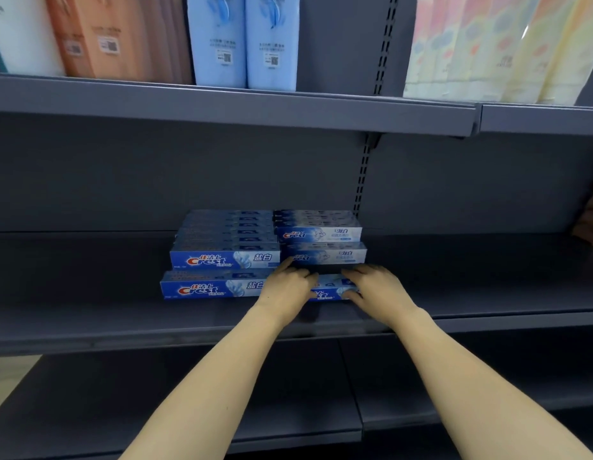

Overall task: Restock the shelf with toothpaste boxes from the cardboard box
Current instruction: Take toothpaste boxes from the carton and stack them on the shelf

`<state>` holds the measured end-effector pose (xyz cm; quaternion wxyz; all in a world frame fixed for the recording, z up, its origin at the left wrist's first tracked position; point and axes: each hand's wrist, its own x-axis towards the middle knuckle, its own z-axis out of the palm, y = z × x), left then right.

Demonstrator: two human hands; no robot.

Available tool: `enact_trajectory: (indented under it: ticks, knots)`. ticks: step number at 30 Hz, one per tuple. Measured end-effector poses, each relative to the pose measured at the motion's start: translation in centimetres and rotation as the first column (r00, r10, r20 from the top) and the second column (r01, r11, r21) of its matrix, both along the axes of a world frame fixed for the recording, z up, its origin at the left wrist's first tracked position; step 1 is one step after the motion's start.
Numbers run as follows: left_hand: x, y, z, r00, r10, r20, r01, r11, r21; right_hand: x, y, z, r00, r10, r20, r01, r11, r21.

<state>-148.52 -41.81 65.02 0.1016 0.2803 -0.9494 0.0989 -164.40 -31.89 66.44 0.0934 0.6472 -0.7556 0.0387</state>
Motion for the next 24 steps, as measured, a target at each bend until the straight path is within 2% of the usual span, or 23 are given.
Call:
enact_trajectory:
  ticks: [5, 11, 16, 24]
  knots:
    - [2.2, -0.9, 1.8, 0.996, -0.017, -0.087, 0.016, 1.0, -0.021, 1.1, -1.2, 1.5, 0.998, 0.061, -0.028, -0.062, 0.996, -0.066]
    - [3.7, -1.4, 2.6, 0.99, -0.002, -0.144, 0.002, 1.0, 0.0, 1.9, -2.1, 3.3, 0.993, 0.091, -0.078, -0.096, 0.993, -0.066]
    - [4.3, -1.8, 3.6, 0.981, -0.022, -0.195, 0.012, 0.999, -0.048, 2.4, -2.2, 4.3, 0.992, 0.082, -0.099, -0.09, 0.993, -0.076]
    - [7.8, -4.0, 4.9, 0.981, 0.03, -0.192, -0.046, 0.996, -0.081, 5.4, -4.7, 5.2, 0.988, 0.136, -0.068, -0.143, 0.985, -0.102]
